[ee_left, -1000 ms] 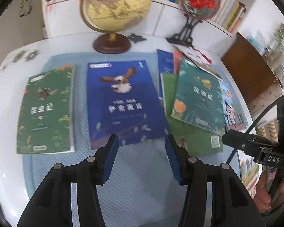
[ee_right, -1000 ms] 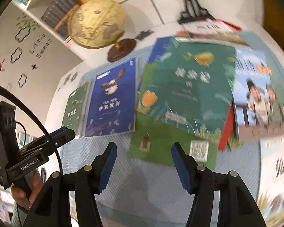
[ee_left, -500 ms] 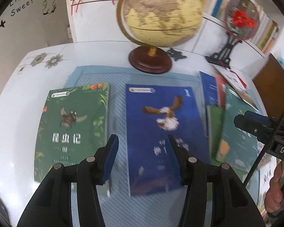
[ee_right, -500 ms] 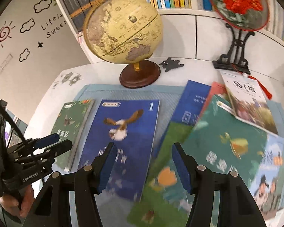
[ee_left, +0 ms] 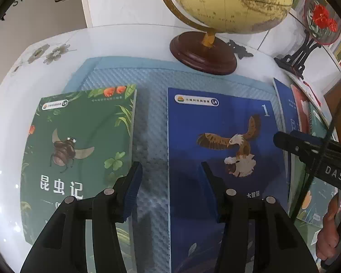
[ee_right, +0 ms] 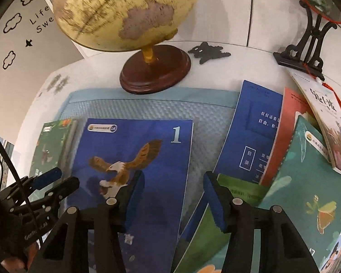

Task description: Organize books

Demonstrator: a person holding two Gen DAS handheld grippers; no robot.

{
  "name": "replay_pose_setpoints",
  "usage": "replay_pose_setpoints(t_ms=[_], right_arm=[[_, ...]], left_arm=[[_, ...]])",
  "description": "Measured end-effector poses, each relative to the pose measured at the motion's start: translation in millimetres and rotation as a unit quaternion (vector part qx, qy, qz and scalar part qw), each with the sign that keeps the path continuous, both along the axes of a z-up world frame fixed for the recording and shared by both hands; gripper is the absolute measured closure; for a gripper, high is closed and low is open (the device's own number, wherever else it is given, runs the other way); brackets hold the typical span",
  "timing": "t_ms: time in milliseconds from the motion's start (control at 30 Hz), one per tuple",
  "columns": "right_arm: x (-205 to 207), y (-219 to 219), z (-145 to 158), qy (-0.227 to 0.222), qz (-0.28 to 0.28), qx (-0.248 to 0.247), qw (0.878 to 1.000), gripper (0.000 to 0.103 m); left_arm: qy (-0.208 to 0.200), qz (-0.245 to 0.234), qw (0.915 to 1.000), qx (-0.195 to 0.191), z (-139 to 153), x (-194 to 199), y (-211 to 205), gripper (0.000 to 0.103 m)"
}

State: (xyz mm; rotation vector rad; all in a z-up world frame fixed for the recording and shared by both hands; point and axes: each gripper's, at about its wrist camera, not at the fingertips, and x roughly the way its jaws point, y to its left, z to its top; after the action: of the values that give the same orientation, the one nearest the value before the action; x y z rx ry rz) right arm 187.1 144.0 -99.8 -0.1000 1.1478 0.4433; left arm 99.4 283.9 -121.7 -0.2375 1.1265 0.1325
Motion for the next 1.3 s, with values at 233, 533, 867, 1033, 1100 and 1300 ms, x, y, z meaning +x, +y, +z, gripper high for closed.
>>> replay_pose_setpoints(t_ms=[233, 533, 867, 1033, 1100, 1300], right_arm=[[4, 5, -10, -0.003, 0.000, -0.020, 1.000, 0.050], [-4, 11, -19, 0.047, 0.011, 0.011, 0.999, 0.049], [-79, 14, -19, 0.079, 0.036, -0.011, 0.996, 0.048], [-142, 18, -23, 0.084, 0.096, -0.037, 0.991, 0.046], [-163, 14, -25, 0.075, 0.107, -0.031, 0.991, 0.046], [-215, -8, -18, 0.084, 0.117, -0.024, 0.989, 0.046]], left_arm=[[-0.002, 0.001, 1.0000, -0.006, -5, 0, -2, 0.054], [-0.002, -0.006, 0.9993, -0.036, -9, -13, 0, 0.054], [0.027, -0.042, 0.9985, -0.023, -6, -79, -22, 0.053], [0.043, -0.070, 0.9966, -0.005, -5, -142, -36, 0.052], [0.040, -0.062, 0.9969, -0.028, -7, -164, -32, 0.052], [0.058, -0.042, 0.9974, 0.003, -3, -207, -27, 0.051]])
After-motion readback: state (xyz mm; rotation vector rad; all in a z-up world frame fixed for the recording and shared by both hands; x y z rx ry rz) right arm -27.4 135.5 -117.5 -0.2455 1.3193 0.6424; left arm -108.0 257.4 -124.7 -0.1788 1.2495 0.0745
